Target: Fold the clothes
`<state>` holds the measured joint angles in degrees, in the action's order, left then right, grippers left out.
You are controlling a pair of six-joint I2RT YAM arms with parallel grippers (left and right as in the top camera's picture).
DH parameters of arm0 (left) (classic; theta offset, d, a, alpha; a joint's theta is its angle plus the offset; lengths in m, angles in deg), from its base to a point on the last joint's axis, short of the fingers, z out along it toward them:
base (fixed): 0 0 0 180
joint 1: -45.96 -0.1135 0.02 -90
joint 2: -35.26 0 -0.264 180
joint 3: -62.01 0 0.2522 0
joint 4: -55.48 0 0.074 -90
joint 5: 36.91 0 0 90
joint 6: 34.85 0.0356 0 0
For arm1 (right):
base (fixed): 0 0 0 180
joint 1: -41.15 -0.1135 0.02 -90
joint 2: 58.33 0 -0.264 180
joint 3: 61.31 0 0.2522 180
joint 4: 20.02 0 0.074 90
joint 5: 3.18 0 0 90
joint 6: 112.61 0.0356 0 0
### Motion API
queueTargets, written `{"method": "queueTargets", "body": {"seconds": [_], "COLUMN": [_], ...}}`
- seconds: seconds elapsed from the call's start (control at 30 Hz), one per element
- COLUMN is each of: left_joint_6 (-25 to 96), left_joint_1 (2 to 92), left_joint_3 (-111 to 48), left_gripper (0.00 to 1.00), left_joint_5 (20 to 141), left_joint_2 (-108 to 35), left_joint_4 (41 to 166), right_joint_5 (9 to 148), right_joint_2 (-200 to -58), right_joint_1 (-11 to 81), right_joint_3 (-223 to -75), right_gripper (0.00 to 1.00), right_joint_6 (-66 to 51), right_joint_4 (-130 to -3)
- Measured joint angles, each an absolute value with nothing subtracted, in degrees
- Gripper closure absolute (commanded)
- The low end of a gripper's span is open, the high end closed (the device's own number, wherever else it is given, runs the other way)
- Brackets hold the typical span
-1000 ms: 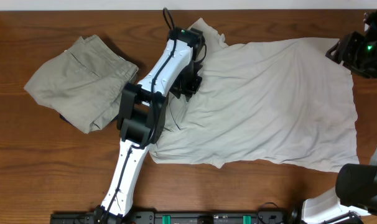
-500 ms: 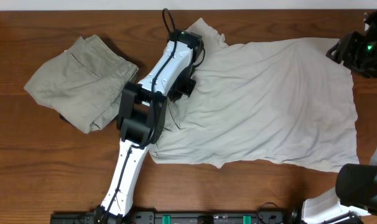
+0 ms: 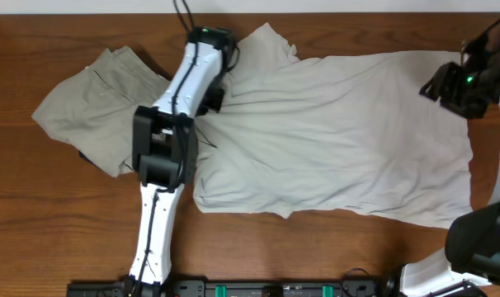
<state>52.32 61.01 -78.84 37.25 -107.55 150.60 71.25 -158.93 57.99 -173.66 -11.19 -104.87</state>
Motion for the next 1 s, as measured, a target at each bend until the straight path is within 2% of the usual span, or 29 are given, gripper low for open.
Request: {"method": "queueTargets", "body": {"seconds": [0.07, 0.1, 0.13, 0.47, 0.63, 0.77, 0.83, 0.9, 0.97, 1.0], "left_joint_6": [52.0, 51.9, 51.8, 50.7, 50.5, 50.2, 50.3, 50.3, 50.3, 50.3], "left_joint_1": [59.8, 59.3, 58.9, 58.5, 58.5, 59.0, 59.6, 60.7, 62.2, 63.0], "left_joint_3": [-78.8, -78.8, -78.8, -78.8, -78.8, -78.9, -78.9, -78.7, -78.4, -78.1], "left_gripper": [0.43, 0.37, 0.36, 0.39, 0.48, 0.62, 0.62, 0.62, 0.62, 0.62], "left_joint_5": [36.9, 36.8, 36.8, 42.2, 47.8, 49.8, 50.7, 51.2, 51.5, 51.6], "left_joint_2": [-107.5, -107.5, -107.5, -102.5, -93.6, -88.3, -87.0, -86.5, -86.5, -86.4], "left_joint_4": [150.8, 151.0, 151.3, 154.2, 158.4, 161.6, 161.6, 161.6, 161.6, 161.6], "right_joint_5": [71.3, 71.3, 71.3, 72.5, 74.0, 74.6, 74.7, 74.9, 74.9, 75.1], "right_joint_2": [-159.0, -159.1, -159.1, -159.1, -159.1, -159.1, -159.1, -159.1, -159.1, -159.1], "right_joint_1": [58.0, 58.0, 58.0, 58.0, 58.0, 58.0, 58.0, 58.0, 58.0, 58.0], "right_joint_3": [-170.9, -169.6, -168.4, -161.4, -157.6, -156.4, -156.4, -156.4, -156.2, -155.9], "right_gripper": [0.49, 0.49, 0.48, 0.45, 0.44, 0.44, 0.44, 0.47, 0.60, 0.70], "right_joint_6": [-11.2, -11.2, -11.2, -11.1, -10.7, -10.6, -10.6, -10.6, -10.5, -10.4], "right_joint_4": [-103.6, -102.8, -102.2, -100.1, -99.8, -99.9, -100.1, -100.6, -100.8, -100.7]}}
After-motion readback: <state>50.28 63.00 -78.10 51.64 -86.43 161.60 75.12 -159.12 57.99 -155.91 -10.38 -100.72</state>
